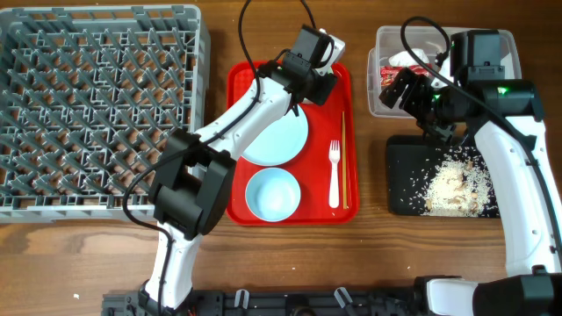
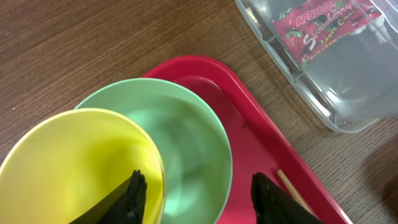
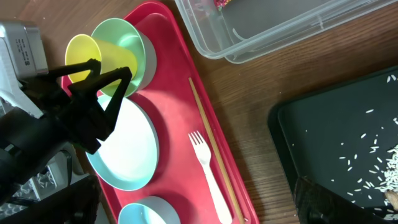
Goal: Sort waste into correct bins and load items into the dishwasher rack
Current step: 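Grasp the yellow cup with the left gripper, then carry the yellow cup to the gray rack and release it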
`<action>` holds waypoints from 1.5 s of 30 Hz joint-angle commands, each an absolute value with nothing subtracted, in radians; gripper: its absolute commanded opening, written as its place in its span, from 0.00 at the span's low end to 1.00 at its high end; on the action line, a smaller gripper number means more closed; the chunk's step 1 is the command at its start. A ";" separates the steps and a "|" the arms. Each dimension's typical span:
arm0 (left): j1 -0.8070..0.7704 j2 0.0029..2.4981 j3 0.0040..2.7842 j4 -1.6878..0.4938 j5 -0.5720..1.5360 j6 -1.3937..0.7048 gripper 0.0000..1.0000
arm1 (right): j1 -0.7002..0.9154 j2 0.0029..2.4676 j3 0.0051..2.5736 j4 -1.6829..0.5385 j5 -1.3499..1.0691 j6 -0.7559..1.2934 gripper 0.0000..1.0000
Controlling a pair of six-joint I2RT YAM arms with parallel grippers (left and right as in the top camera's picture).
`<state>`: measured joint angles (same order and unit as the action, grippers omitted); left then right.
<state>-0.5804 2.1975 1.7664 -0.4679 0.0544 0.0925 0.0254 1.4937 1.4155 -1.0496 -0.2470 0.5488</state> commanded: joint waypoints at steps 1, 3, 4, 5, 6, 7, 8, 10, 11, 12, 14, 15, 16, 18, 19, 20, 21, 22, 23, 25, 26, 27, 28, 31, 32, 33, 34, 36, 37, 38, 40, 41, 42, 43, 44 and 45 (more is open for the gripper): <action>-0.569 2.232 1.751 -0.467 0.069 0.090 0.49 | 0.027 1.486 1.433 -1.048 -0.257 0.557 1.00; -0.562 2.244 1.751 -0.472 0.069 0.090 0.49 | 0.027 1.486 1.433 -1.048 -0.257 0.558 1.00; -0.556 2.254 1.751 -0.475 0.069 0.090 0.50 | 0.027 1.486 1.433 -1.048 -0.257 0.558 1.00; -0.553 2.259 1.751 -0.476 0.069 0.090 0.50 | 0.027 1.486 1.433 -1.048 -0.257 0.557 1.00; -0.551 2.262 1.751 -0.476 0.069 0.090 0.50 | 0.027 1.487 1.433 -1.048 -0.257 0.557 1.00; -0.550 2.262 1.751 -0.475 0.069 0.090 0.49 | 0.027 1.486 1.433 -1.048 -0.257 0.557 1.00; -0.550 2.261 1.752 -0.470 0.069 0.090 0.47 | 0.027 1.487 1.433 -1.048 -0.257 0.558 1.00; -0.550 2.261 1.752 -0.451 0.069 0.090 0.44 | 0.027 1.487 1.433 -1.048 -0.257 0.557 1.00; -0.550 2.261 1.752 -0.447 0.069 0.090 0.41 | 0.027 1.487 1.433 -1.048 -0.257 0.558 1.00; -0.550 2.261 1.752 -0.441 0.068 0.090 0.37 | 0.027 1.487 1.433 -1.048 -0.257 0.557 1.00; -0.550 2.261 1.752 -0.435 0.062 0.089 0.32 | 0.027 1.487 1.433 -1.048 -0.257 0.558 1.00; -0.550 2.261 1.752 -0.432 0.062 0.089 0.31 | 0.027 1.487 1.433 -1.048 -0.257 0.557 1.00; -0.550 2.261 1.753 -0.430 0.062 0.089 0.28 | 0.027 1.487 1.433 -1.048 -0.257 0.557 1.00; -0.550 2.257 1.754 -0.430 0.062 0.089 0.12 | 0.027 1.487 1.433 -1.048 -0.257 0.557 1.00; -0.550 2.257 1.754 -0.430 0.062 0.089 0.07 | 0.027 1.487 1.433 -1.048 -0.257 0.558 1.00; -0.550 2.256 1.754 -0.430 0.062 0.089 0.04 | 0.027 1.487 1.433 -1.048 -0.257 0.557 1.00; -0.550 2.254 1.754 -0.430 0.062 0.089 0.04 | 0.027 1.486 1.433 -1.048 -0.257 0.557 1.00; -0.550 2.247 1.754 -0.430 0.062 0.089 0.04 | 0.027 1.486 1.433 -1.048 -0.257 0.558 1.00; -0.550 2.240 1.754 -0.430 0.062 0.089 0.04 | 0.027 1.486 1.433 -1.048 -0.257 0.558 1.00; -0.550 2.221 1.754 -0.430 0.062 0.073 0.04 | 0.027 1.487 1.433 -1.048 -0.257 0.558 1.00; -0.550 2.204 1.754 -0.429 0.062 0.050 0.04 | 0.027 1.486 1.433 -1.048 -0.257 0.557 1.00; -0.550 2.184 1.754 -0.429 0.062 0.032 0.04 | 0.027 1.486 1.433 -1.048 -0.257 0.558 1.00; -0.550 2.167 1.754 -0.429 0.061 0.017 0.04 | 0.027 1.486 1.433 -1.048 -0.257 0.558 1.00; -0.549 2.091 1.754 -0.444 0.059 -0.015 0.04 | 0.027 1.487 1.433 -1.048 -0.257 0.557 1.00; -0.545 2.067 1.754 -0.450 0.059 -0.047 0.04 | 0.027 1.486 1.433 -1.048 -0.257 0.558 1.00; -0.541 2.049 1.754 -0.452 0.059 -0.075 0.04 | 0.027 1.486 1.433 -1.048 -0.257 0.557 1.00; -0.535 2.032 1.754 -0.454 0.059 -0.106 0.04 | 0.027 1.486 1.433 -1.048 -0.257 0.557 0.99; -0.514 1.991 1.754 -0.462 0.059 -0.171 0.04 | 0.027 1.487 1.433 -1.048 -0.257 0.557 1.00; -0.498 1.967 1.754 -0.474 0.059 -0.193 0.04 | 0.027 1.486 1.433 -1.048 -0.257 0.557 1.00; -0.474 1.937 1.754 -0.493 0.059 -0.212 0.04 | 0.027 1.486 1.433 -1.047 -0.257 0.557 1.00; -0.426 1.892 1.754 -0.531 0.060 -0.253 0.04 | 0.027 1.486 1.433 -1.048 -0.257 0.557 0.99; -0.391 1.868 1.754 -0.555 0.065 -0.290 0.04 | 0.027 1.487 1.433 -1.048 -0.257 0.557 1.00; -0.356 1.847 1.754 -0.578 0.077 -0.323 0.04 | 0.027 1.486 1.433 -1.048 -0.257 0.558 1.00; -0.311 1.826 1.754 -0.606 0.108 -0.360 0.04 | 0.027 1.486 1.433 -1.047 -0.257 0.557 1.00; -0.257 1.808 1.754 -0.633 0.162 -0.390 0.04 | 0.027 1.487 1.433 -1.048 -0.257 0.557 1.00; -0.177 1.792 1.754 -0.665 0.260 -0.427 0.04 | 0.027 1.486 1.433 -1.048 -0.257 0.557 1.00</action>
<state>-0.3325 1.8683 1.7565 -0.6136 0.0906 -0.2852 0.0254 1.4937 1.4155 -1.0500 -0.2470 0.5491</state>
